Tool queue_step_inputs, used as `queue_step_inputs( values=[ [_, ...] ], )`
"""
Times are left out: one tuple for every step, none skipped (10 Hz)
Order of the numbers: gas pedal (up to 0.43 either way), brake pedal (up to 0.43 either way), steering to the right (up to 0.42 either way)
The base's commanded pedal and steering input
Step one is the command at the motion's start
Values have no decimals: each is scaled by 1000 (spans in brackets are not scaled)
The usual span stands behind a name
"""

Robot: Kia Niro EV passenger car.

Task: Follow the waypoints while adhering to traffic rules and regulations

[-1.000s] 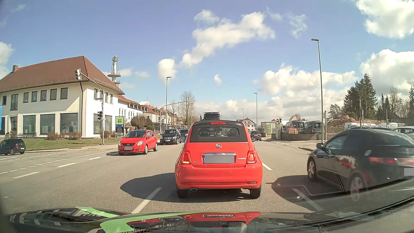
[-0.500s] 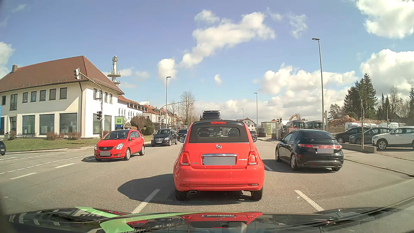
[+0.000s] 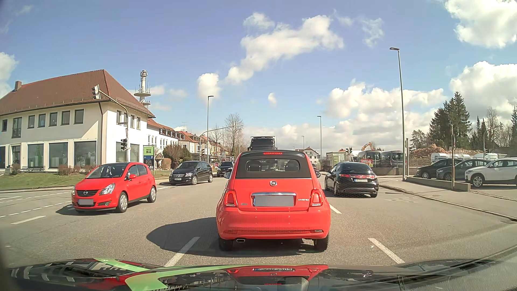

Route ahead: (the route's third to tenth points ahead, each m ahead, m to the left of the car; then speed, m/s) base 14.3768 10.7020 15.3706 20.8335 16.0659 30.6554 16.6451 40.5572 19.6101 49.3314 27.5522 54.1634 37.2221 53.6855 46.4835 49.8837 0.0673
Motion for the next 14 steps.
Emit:
queue_step_inputs(
  values=[
    [0,238,0],
    [0,244,0],
    [0,244,0],
    [0,244,0],
    [0,244,0],
    [0,244,0],
    [0,250,-1],
    [0,250,-1],
    [0,256,0],
    [0,256,-1],
    [0,256,0],
    [0,256,0],
    [0,256,0],
    [0,256,-1]
  ],
)
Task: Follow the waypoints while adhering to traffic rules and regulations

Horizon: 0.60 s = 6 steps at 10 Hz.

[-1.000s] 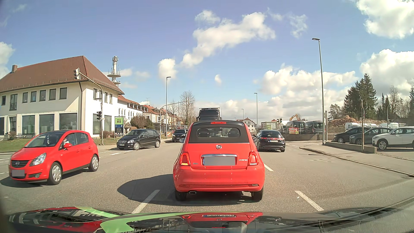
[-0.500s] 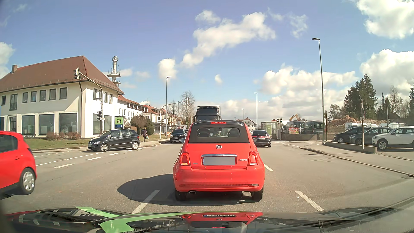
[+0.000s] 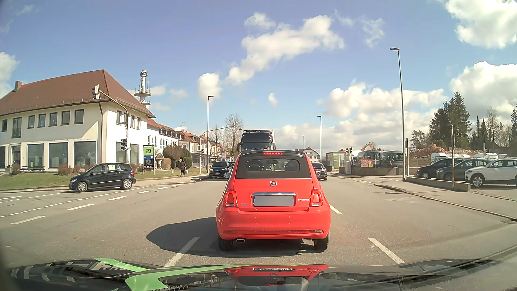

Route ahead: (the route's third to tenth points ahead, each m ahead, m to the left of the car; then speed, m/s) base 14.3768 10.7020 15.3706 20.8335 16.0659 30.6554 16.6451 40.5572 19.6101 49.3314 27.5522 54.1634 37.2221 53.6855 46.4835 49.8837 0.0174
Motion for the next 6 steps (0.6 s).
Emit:
queue_step_inputs(
  values=[
    [0,250,-1],
    [0,256,-1],
    [0,256,0],
    [0,256,0],
    [0,256,0],
    [0,256,0]
  ],
)
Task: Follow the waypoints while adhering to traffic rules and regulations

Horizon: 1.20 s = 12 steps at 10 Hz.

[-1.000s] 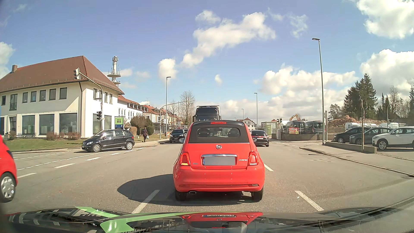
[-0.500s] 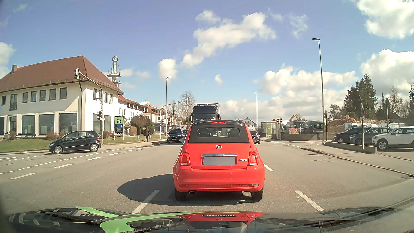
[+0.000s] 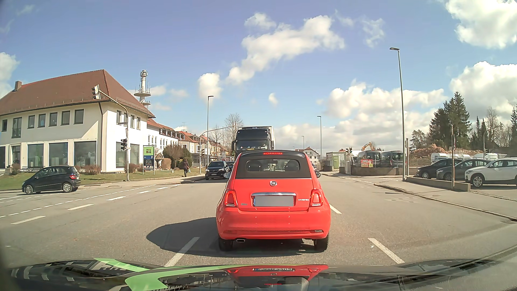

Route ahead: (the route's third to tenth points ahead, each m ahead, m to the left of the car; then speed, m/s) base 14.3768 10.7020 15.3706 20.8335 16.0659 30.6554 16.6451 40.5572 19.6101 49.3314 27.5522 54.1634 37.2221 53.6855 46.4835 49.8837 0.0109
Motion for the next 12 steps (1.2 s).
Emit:
queue_step_inputs(
  values=[
    [0,262,0],
    [0,256,0],
    [0,256,0],
    [0,262,0],
    [0,262,-1],
    [0,262,0],
    [0,262,0],
    [0,262,0],
    [0,262,0],
    [0,262,0],
    [0,262,0],
    [0,268,0]
  ],
)
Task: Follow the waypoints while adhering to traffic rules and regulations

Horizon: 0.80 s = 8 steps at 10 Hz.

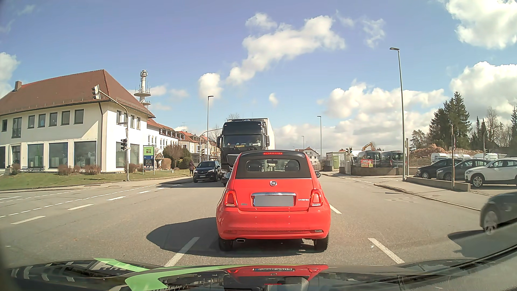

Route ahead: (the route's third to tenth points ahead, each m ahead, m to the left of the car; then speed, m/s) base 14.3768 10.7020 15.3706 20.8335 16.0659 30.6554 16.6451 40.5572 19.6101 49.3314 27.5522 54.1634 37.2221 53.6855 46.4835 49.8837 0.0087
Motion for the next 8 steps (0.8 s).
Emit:
queue_step_inputs(
  values=[
    [0,268,0],
    [0,268,0],
    [0,268,0],
    [0,268,-1],
    [0,268,-1],
    [0,268,-1],
    [0,268,0],
    [0,268,0]
  ],
)
